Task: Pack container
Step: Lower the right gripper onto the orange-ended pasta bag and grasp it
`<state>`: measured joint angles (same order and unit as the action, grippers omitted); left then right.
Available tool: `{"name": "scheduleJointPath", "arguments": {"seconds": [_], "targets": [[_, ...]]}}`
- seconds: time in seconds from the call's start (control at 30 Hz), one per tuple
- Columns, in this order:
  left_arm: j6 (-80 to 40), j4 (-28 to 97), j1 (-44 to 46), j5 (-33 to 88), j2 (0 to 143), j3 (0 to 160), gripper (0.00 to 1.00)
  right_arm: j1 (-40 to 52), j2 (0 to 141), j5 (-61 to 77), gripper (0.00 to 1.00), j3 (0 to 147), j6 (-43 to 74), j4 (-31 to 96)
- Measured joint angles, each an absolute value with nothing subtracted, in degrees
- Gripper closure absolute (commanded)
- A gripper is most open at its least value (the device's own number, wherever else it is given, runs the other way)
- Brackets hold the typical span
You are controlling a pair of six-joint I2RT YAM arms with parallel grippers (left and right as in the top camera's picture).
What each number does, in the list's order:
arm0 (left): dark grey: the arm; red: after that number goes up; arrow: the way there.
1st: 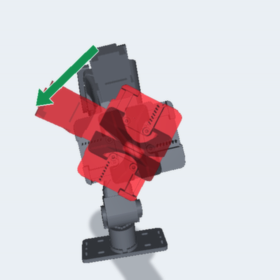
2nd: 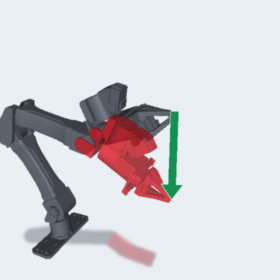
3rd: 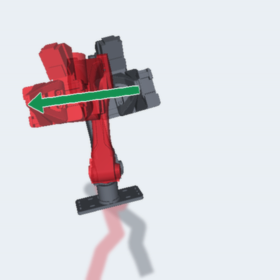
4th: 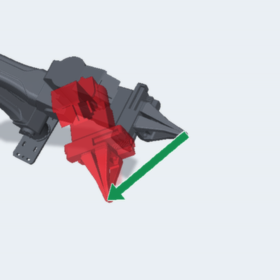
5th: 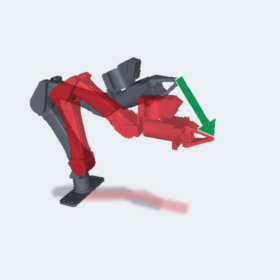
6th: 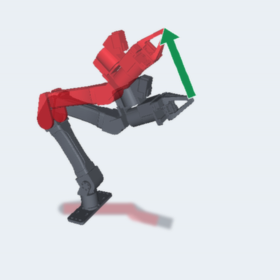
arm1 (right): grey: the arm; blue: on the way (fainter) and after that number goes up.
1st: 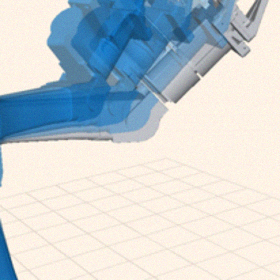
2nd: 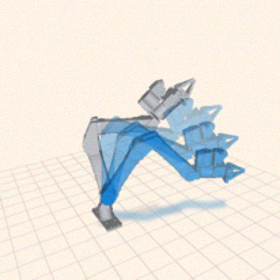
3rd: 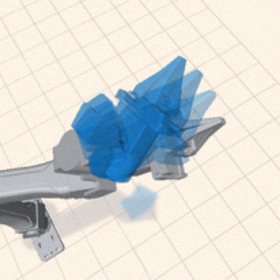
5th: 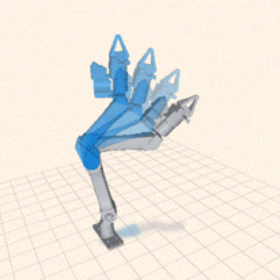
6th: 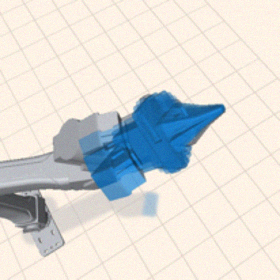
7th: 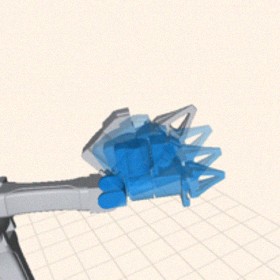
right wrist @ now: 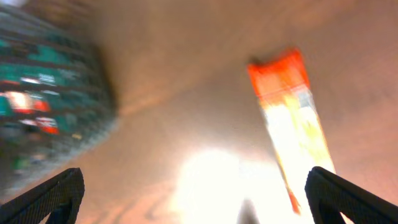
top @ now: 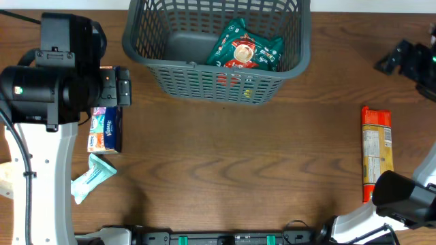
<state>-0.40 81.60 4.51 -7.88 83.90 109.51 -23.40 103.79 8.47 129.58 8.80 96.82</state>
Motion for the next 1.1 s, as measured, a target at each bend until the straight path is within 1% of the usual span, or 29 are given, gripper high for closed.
{"name": "scheduleJointPath", "arguments": {"seconds": [0.1,0.23,0.4,0.5,0.57,0.7,0.87,1.0,1.1], "targets": [[-1.1,79.5,4.4,-7.9,83.8,109.5,0.02,-25.0,103.0,6.7,0.01,127.6,8.7,97.0],[-3.0,77.6,1.8,-7.7,82.6,109.5,0.02,-25.1,97.9,5.0,0.01,119.0,8.5,96.8],[-4.2,77.7,-6.6,-7.2,78.7,109.4,0.02,-25.4,84.9,2.5,0.01,105.2,8.1,97.0],[-5.3,77.8,-12.5,-3.9,76.2,109.4,0.01,-26.4,77.8,1.2,0.01,97.1,7.7,96.2],[-6.4,77.8,-15.7,-1.7,75.1,109.5,0.02,-26.7,75.9,0.4,0.01,93.0,7.6,94.7],[-8.8,78.1,-19.7,1.3,74.5,109.5,0.01,-26.9,76.1,-0.6,0.01,83.9,7.3,88.9],[-10.2,78.2,-20.9,2.8,74.9,109.4,0.01,-27.2,78.8,-3.6,0.01,73.7,7.1,80.4],[-10.5,78.2,-20.9,3.1,74.9,109.4,0.01,-28.6,81.1,-6.3,0.01,69.4,5.1,72.6],[-10.5,78.2,-20.9,3.1,74.9,109.4,0.01,-29.2,83.4,-7.6,0.01,68.7,2.4,68.0]]}}
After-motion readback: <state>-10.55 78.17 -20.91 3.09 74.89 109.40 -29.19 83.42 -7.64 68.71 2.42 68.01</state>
